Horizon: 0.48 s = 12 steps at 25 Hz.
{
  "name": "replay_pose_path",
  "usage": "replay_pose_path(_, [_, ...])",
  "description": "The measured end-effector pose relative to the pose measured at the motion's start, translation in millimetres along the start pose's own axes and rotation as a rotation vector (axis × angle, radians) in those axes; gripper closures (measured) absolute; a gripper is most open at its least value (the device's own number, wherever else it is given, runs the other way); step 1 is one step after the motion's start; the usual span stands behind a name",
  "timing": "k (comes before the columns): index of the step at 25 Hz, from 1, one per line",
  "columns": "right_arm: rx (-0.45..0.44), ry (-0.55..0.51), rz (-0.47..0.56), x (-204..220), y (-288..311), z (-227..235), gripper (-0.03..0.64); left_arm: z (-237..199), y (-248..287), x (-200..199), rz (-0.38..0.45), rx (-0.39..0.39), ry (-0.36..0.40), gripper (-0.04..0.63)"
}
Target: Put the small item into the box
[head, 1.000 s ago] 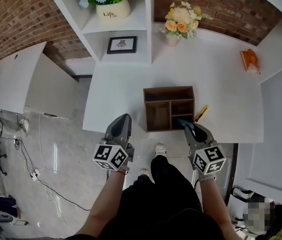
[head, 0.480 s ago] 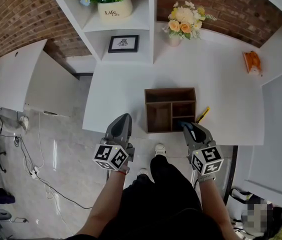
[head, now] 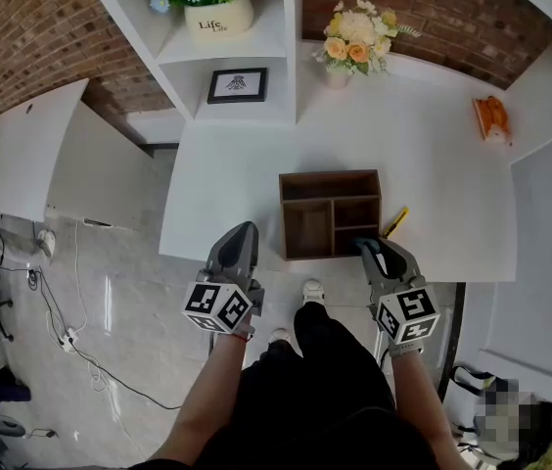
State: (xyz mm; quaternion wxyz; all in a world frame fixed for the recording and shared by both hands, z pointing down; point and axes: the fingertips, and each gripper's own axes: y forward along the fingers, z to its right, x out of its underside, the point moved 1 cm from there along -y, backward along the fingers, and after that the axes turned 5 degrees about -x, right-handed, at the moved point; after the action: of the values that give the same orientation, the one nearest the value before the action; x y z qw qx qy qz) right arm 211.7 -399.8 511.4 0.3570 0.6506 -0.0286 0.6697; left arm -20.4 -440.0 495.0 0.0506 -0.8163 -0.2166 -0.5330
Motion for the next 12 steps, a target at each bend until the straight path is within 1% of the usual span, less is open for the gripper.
replay_pose_path(12, [0.038, 0.012, 0.023, -0.8, -10.3, 5.9, 0.538, 4.3, -1.0, -0.1, -0.005, 0.014, 0.005, 0.594])
